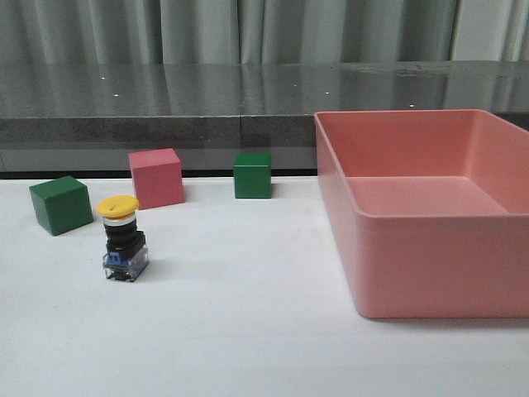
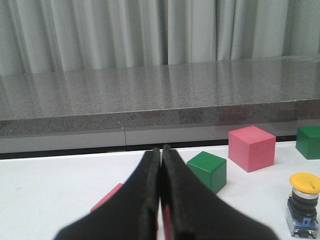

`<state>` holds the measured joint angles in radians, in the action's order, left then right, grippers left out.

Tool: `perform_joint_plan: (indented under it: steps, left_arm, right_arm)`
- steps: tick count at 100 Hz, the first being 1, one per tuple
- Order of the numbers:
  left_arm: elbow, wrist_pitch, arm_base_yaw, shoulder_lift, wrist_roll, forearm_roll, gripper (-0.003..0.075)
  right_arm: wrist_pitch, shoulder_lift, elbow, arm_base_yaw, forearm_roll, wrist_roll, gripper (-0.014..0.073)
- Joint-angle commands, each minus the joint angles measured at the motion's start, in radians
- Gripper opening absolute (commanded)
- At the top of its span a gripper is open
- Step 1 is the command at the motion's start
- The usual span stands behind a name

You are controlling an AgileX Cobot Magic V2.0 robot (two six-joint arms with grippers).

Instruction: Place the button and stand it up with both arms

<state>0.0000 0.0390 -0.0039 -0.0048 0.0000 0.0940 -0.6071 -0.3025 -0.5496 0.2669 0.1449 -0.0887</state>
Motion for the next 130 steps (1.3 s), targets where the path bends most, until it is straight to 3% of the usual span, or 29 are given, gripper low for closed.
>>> perform_joint_plan:
  steps: [1,32,64,85,109,130]
  left_arm:
    - [0.044,-0.086,0.002,-0.031,-0.012,-0.010,-0.0020]
    - [0.044,-0.086,0.002,-0.031,-0.012,-0.010,-0.0020]
    - [0.044,-0.086,0.002,-0.031,-0.012,-0.010,-0.0020]
    - [0.044,-0.084,0.002,-0.031,-0.012,-0.010,-0.0020]
    - [0.044,-0.084,0.002,-0.031,-0.012,-0.010,-0.0020]
    - [0.044,-0.084,0.002,-0.031,-0.012,-0.010,-0.0020]
  right_arm:
    - [0.084,-0.009,-0.024,-0.006,0.015,-0.002,-0.0061]
    - [0.094,0.024,-0.016,-0.009,-0.005,-0.002,-0.0061]
    - [0.480,0.269,0.292,-0.129,-0.145,0.012,-0.0061]
    - [0.528,0.329,0.461,-0.211,-0.263,0.026,-0.0061]
    - [0.645,0.329,0.564,-0.225,-0.267,0.026,-0.0061]
    - [0.630,0.329,0.563,-0.225,-0.266,0.026,-0.0061]
